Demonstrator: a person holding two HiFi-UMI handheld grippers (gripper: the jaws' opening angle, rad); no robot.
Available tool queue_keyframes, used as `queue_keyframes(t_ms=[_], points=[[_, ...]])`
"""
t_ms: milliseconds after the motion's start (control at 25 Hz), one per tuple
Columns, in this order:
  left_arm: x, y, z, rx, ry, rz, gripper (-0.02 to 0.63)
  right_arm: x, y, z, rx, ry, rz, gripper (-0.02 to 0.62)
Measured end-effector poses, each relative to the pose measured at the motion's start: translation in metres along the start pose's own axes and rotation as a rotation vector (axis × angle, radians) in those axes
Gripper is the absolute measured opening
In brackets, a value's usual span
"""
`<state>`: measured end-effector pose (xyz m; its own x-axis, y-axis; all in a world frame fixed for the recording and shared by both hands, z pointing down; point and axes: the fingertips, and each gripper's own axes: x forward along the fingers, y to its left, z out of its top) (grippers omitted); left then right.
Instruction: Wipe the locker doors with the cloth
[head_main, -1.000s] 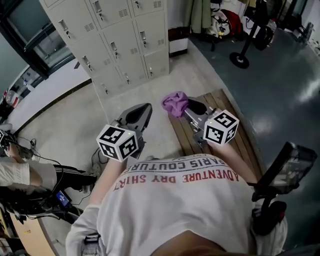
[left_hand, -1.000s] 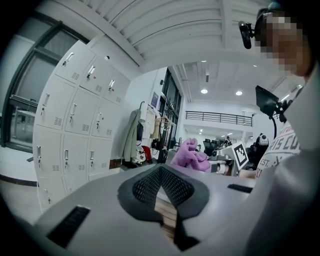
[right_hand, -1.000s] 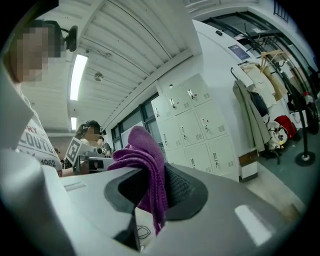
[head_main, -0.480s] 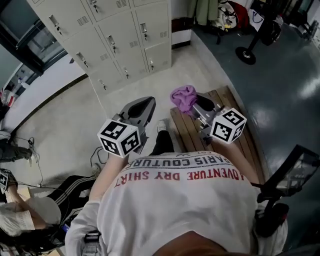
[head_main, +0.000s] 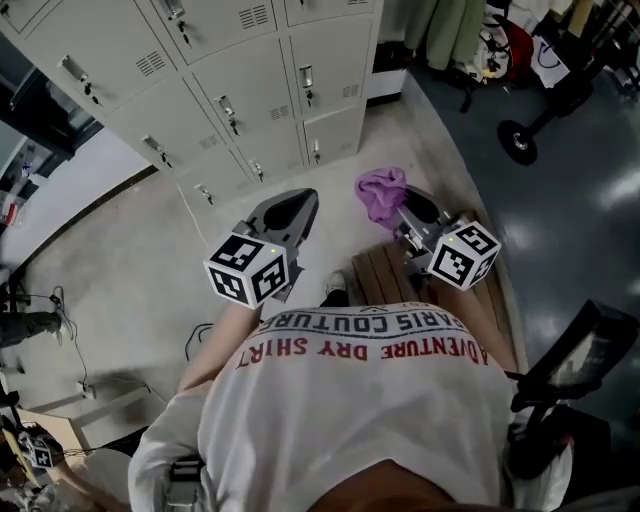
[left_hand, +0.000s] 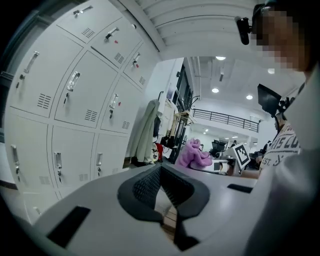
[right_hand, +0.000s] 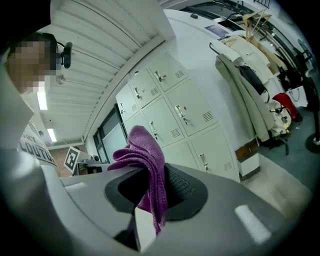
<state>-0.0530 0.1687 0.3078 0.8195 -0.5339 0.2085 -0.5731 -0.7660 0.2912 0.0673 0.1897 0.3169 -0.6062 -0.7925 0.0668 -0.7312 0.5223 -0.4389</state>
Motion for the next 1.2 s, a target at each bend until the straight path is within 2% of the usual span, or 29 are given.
queue_keyframes(t_ms=[160, 320, 520, 720, 840, 1200], points=[[0.043, 0.063, 0.05, 0.023, -0.034, 0.004, 0.0, 0.069, -0.037, 0.05, -0.036, -0.033, 0.009, 0.077], [0.064, 0.1, 0.077, 0.037, -0.063, 0.002, 0.0, 0.103, -0.058, 0.077, -0.028, -0.066, -0.01, 0.077], [0.067, 0.118, 0.088, 0.036, -0.095, 0.006, 0.0, 0.117, -0.065, 0.085, -0.035, -0.051, -0.016, 0.077], [0.066, 0.12, 0.095, 0.049, -0.105, 0.014, 0.0, 0.129, -0.062, 0.097, -0.045, -0.07, 0.016, 0.077], [0.074, 0.136, 0.103, 0.048, -0.106, 0.03, 0.0, 0.151, -0.068, 0.1, -0.036, -0.063, 0.041, 0.077], [0.125, 0.185, 0.105, 0.027, -0.05, 0.081, 0.0, 0.204, -0.134, 0.097, 0.077, -0.039, 0.061, 0.077]])
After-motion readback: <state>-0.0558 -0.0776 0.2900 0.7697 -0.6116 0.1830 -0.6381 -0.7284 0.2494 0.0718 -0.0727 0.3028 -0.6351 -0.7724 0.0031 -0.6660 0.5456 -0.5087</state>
